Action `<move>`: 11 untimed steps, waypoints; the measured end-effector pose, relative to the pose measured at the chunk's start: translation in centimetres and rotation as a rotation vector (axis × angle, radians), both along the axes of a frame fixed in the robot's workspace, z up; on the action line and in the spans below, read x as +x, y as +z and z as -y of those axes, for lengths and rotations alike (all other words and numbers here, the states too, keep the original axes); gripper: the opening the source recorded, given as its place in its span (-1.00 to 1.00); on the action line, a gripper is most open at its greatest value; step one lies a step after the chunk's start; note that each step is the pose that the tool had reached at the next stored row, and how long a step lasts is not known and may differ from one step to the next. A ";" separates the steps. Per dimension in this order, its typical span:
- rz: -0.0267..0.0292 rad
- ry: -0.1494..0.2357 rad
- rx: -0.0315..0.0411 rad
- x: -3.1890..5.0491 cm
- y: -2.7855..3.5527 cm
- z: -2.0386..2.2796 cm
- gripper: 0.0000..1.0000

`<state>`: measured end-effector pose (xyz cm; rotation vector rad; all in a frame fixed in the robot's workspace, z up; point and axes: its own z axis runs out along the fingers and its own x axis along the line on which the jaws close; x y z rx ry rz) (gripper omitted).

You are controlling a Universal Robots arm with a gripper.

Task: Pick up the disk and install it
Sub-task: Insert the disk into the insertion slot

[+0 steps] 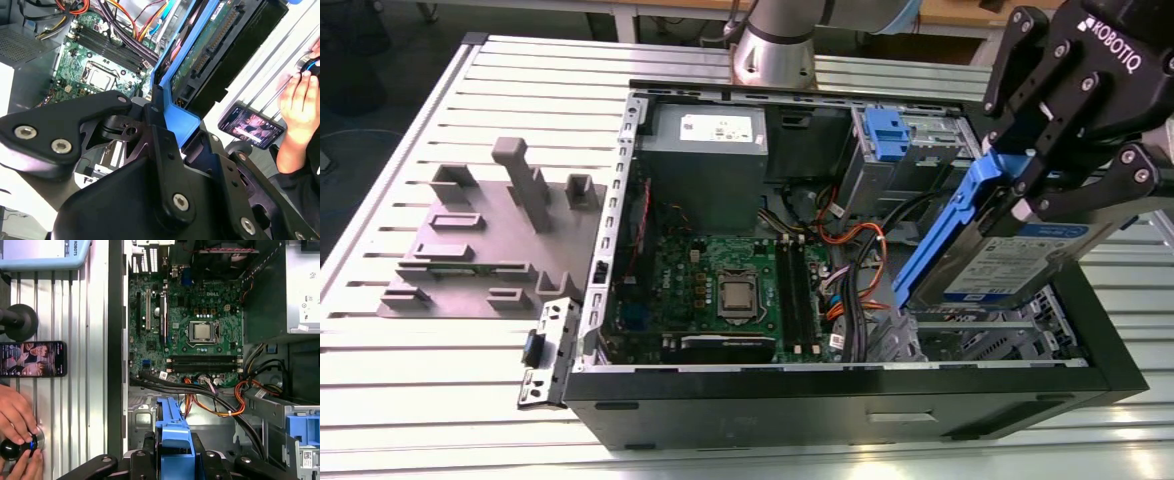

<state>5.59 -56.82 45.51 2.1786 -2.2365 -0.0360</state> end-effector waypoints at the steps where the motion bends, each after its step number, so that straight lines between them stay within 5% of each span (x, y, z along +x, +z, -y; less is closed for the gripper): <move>1: 0.0000 0.000 -0.0001 0.00 -0.01 0.00 -0.27; 11: 0.0000 0.000 0.0002 0.01 -0.12 0.01 -0.27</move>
